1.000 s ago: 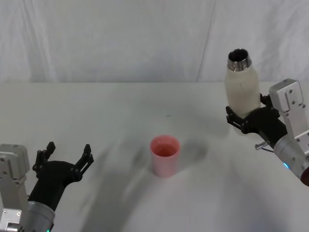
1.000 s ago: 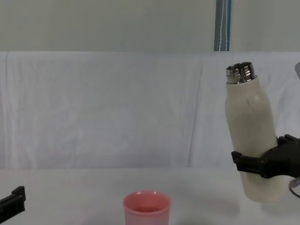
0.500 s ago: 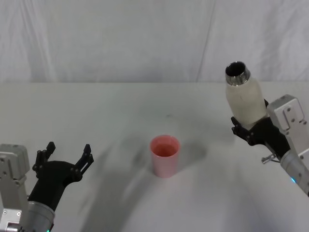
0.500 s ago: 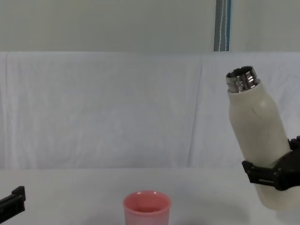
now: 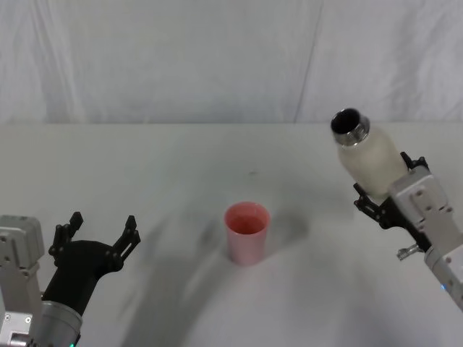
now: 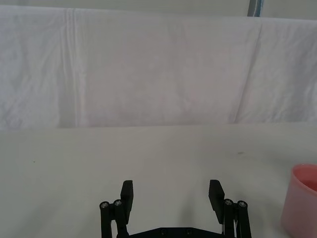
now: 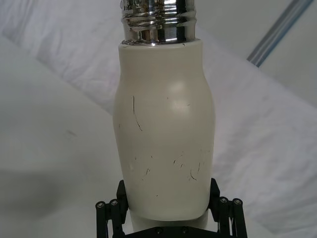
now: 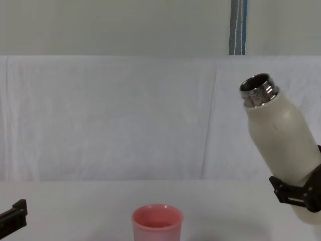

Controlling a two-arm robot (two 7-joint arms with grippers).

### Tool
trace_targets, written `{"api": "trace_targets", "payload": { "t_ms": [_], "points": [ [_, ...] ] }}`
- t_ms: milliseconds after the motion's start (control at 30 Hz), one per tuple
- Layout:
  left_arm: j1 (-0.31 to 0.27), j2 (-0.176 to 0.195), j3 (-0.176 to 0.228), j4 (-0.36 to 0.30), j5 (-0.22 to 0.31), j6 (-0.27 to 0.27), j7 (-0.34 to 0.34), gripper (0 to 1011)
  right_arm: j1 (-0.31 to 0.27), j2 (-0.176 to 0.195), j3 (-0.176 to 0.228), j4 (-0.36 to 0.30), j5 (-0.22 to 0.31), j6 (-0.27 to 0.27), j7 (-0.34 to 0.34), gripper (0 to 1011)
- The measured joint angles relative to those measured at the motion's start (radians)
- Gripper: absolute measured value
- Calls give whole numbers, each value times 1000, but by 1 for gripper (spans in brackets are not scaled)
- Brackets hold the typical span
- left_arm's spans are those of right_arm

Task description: Grasp the thermos with one hand and pour water into the cup lid.

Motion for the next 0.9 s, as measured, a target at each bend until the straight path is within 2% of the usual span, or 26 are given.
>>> {"api": "trace_targets", "payload": {
  "t_ms": [433, 667, 900],
  "points": [
    [0, 0, 0, 0, 0, 0, 0, 1001, -4, 7, -62, -10, -189, -14, -12, 962],
    [0, 0, 0, 0, 0, 0, 0, 1001, 3, 8, -86, -1, -252, -16, -8, 962],
    [0, 0, 0, 0, 0, 0, 0, 1001, 7, 5, -98, 8, -290, -17, -7, 962]
  ]
}}
